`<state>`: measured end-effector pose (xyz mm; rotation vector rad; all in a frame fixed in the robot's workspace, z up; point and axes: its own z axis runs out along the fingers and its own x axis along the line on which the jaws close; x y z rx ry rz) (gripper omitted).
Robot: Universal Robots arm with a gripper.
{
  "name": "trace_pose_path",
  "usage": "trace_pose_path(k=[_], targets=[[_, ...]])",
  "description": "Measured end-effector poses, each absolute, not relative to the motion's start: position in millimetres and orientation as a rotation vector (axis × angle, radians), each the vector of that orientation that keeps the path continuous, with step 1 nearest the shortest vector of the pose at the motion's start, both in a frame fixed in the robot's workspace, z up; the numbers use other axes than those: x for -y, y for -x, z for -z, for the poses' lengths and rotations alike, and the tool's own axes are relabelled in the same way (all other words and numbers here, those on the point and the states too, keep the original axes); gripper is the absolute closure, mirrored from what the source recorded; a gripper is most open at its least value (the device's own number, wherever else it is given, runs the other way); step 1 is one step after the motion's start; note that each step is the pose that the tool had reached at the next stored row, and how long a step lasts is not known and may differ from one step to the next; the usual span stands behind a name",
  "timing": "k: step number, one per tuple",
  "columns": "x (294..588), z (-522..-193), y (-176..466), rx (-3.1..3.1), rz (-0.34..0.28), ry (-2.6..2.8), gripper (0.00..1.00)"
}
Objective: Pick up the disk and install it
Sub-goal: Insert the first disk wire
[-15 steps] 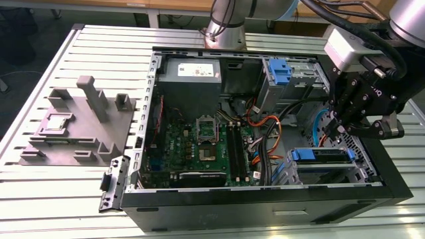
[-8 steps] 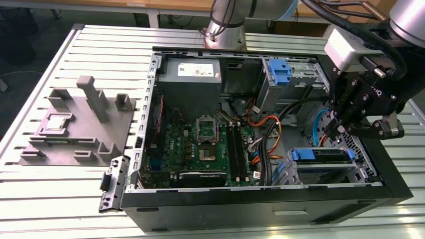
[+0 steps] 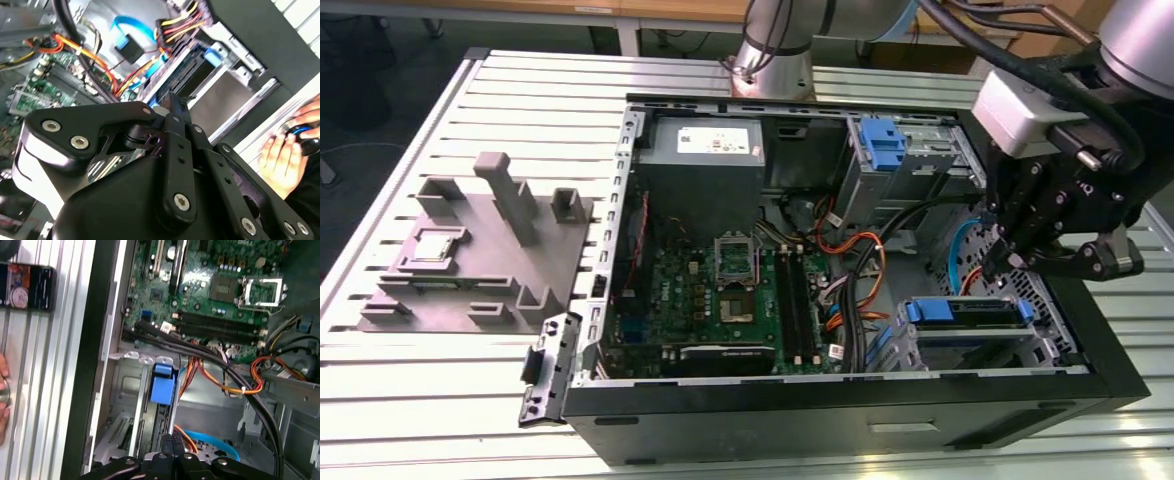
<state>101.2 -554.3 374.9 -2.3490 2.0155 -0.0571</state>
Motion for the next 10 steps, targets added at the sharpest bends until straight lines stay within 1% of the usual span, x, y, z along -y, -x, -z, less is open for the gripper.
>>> trace_pose_path(k=[4, 10], targets=[[554.3, -372.6, -101.6, -1.991, 0.089, 2.350, 0.88], [554.3, -369.0, -101.5, -1.892, 0.100, 2.424, 0.88]])
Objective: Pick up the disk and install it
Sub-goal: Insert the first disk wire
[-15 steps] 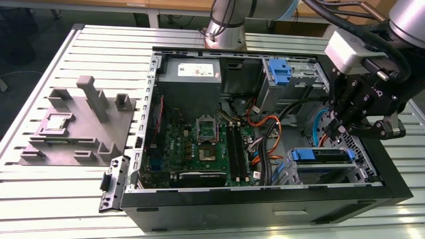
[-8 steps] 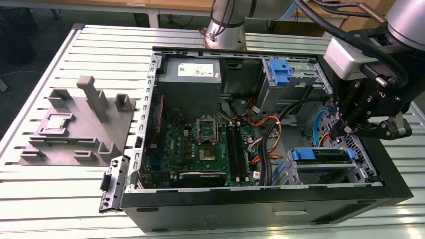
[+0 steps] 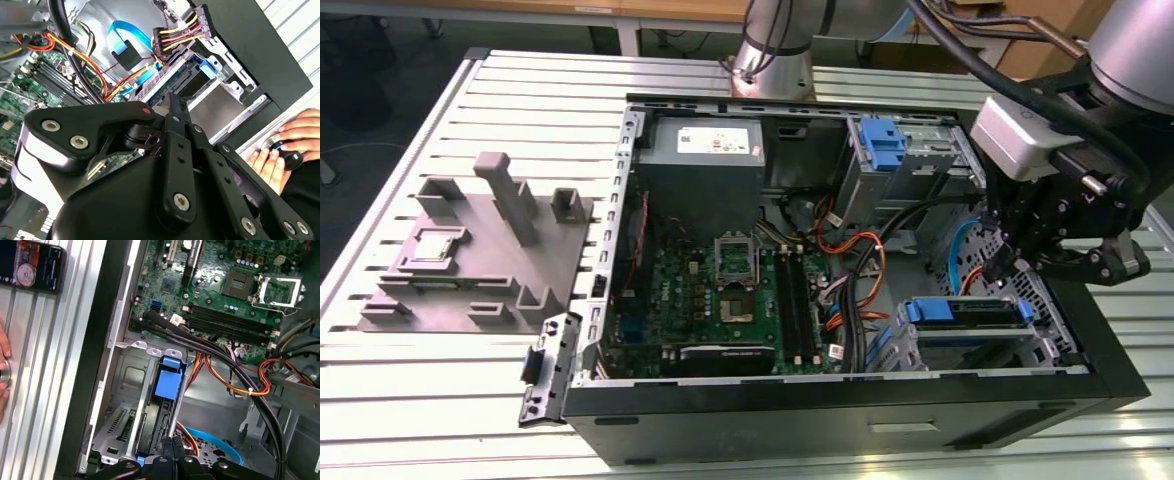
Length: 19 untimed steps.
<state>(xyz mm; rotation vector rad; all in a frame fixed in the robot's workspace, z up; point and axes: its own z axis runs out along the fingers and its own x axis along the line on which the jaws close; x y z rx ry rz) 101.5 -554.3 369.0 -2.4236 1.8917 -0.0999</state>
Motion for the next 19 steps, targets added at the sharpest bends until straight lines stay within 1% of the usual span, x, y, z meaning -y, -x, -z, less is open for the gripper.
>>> trace_pose_path(k=[9, 19], targets=[[553.8, -368.6, -104.5, -1.884, 0.099, 2.429, 0.88], [542.6, -368.5, -120.4, -1.885, 0.103, 2.432, 0.88]])
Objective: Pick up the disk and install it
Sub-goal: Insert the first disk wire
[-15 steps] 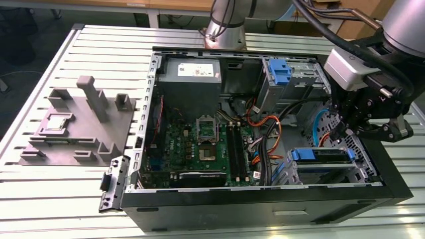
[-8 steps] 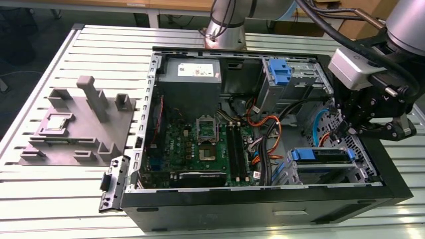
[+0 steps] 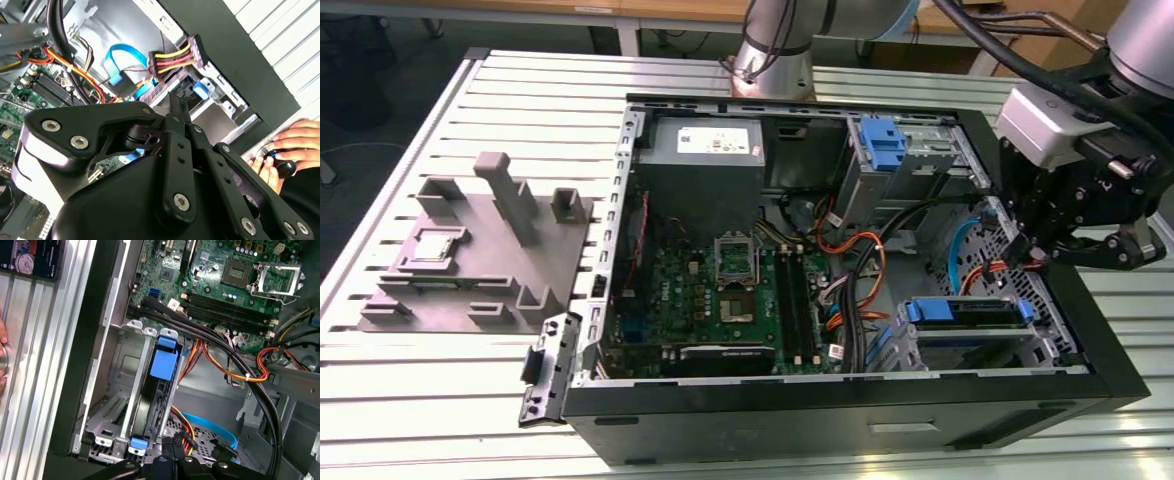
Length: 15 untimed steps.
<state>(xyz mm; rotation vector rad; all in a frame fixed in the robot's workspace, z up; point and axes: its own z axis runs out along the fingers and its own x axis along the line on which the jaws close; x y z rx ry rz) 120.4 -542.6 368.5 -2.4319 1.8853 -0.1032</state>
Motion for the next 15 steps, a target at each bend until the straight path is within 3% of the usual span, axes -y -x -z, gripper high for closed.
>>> trace_pose_path(k=[15], targets=[[537.6, -368.0, -127.8, -1.789, 0.105, 2.504, 0.88]])
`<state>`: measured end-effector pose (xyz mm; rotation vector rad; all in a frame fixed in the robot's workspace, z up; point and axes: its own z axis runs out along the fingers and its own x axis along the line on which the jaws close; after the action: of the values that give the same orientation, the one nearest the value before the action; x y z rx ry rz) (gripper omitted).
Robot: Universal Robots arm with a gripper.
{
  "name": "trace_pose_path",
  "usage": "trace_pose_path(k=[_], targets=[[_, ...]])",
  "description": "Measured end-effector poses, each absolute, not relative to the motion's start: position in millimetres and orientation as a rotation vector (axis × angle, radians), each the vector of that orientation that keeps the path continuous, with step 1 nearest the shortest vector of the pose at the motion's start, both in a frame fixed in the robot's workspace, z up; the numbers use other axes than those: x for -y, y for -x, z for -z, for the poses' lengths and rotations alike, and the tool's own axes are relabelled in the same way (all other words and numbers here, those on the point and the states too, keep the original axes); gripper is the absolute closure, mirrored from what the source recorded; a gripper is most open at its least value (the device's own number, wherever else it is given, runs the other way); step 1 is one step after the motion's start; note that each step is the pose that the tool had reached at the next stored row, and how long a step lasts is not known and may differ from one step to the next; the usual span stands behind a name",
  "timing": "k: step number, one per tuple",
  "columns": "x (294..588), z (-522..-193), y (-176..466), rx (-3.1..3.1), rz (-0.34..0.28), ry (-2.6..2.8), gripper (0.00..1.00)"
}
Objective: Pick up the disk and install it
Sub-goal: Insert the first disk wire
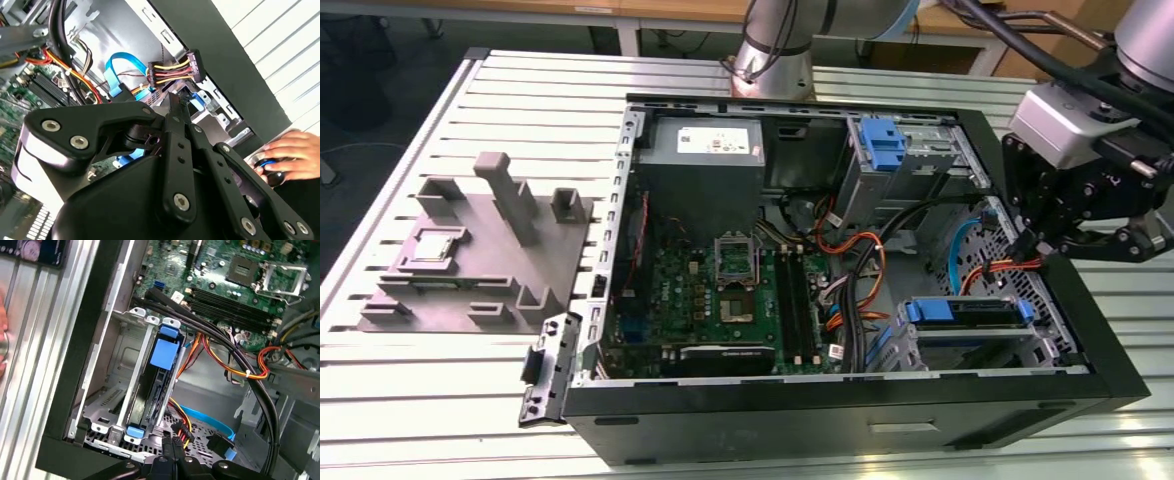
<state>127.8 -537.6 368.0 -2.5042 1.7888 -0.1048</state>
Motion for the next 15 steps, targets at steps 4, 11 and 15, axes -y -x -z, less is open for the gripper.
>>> trace_pose_path(k=[4, 11, 15], targets=[[537.6, -367.9, -127.8, -1.716, 0.103, 2.551, 0.88], [532.9, -367.9, -138.4, -1.714, 0.120, 2.571, 0.88], [528.8, -367.8, -139.8, -1.714, 0.122, 2.574, 0.88]])
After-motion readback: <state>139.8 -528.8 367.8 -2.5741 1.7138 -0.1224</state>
